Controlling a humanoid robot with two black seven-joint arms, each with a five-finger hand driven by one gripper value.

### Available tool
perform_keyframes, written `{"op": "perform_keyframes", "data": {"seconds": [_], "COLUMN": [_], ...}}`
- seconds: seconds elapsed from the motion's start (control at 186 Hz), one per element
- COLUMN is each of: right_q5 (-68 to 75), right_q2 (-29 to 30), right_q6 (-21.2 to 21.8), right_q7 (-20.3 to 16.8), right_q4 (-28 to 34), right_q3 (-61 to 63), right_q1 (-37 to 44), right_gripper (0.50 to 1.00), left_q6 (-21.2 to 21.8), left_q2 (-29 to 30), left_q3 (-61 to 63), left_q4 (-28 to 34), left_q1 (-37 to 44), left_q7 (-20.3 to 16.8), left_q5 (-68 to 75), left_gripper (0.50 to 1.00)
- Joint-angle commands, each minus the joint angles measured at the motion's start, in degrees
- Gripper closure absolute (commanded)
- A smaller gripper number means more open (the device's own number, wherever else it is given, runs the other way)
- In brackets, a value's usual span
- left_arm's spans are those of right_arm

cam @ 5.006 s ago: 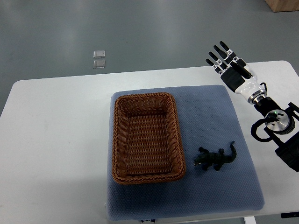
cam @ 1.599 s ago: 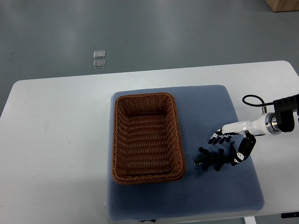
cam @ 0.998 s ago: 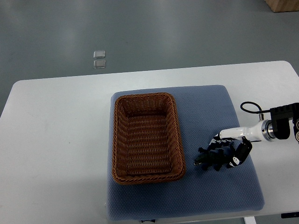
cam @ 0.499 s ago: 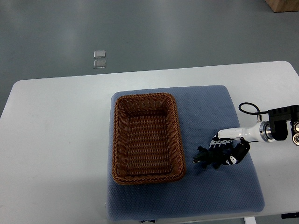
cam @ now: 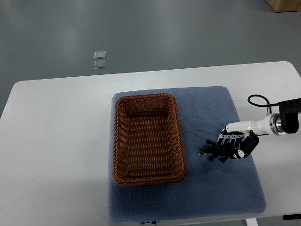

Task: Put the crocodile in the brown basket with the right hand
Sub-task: 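Close the right hand fingers around the crocodile, then lift the crocodile and carry it over the wicker basket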

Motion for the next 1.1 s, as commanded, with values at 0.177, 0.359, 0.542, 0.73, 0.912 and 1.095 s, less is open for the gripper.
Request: {"op": "perform_keyframes", "data": {"seconds": [0.177, 0.359, 0.542, 0.73, 0.912, 1.095], "right_q5": [0.2, 0.4, 0.7, 1.8, 2.0, 5.3], "right_q2": [-1.9, -2.7, -3.3, -1.9, 3.5, 10.8], "right_q6": [1.6, 2.4, 3.8, 4.7, 4.7, 4.6], "right_q7": [0.1, 0.5, 0.6, 0.5, 0.3, 0.3], "right_q4": [0.3, 0.3, 0.7, 0.4, -1.4, -4.8], "right_q3": [0.4, 0.4, 1.5, 1.8, 1.2, 0.8], "right_q1": [2.4, 4.2, 7.6, 13.2, 18.1, 21.7], "right_gripper": [0.889, 0.887, 0.885, 0.881, 0.877, 0.875], "left_q6": [0.0, 0.0, 0.0, 0.0, 0.0, 0.0], "left_q2": [0.0, 0.0, 0.0, 0.0, 0.0, 0.0], "left_q3": [0.0, 0.0, 0.0, 0.0, -0.1, -0.2], "left_q4": [-0.1, -0.1, -0.1, -0.2, -0.2, -0.2], "left_q1": [-0.1, -0.1, -0.1, -0.1, -0.4, -0.5], "left_q7": [0.0, 0.0, 0.0, 0.0, 0.0, 0.0], "left_q5": [0.0, 0.0, 0.0, 0.1, 0.1, 0.1], "left_gripper": [0.5, 0.5, 0.5, 0.5, 0.5, 0.5]}}
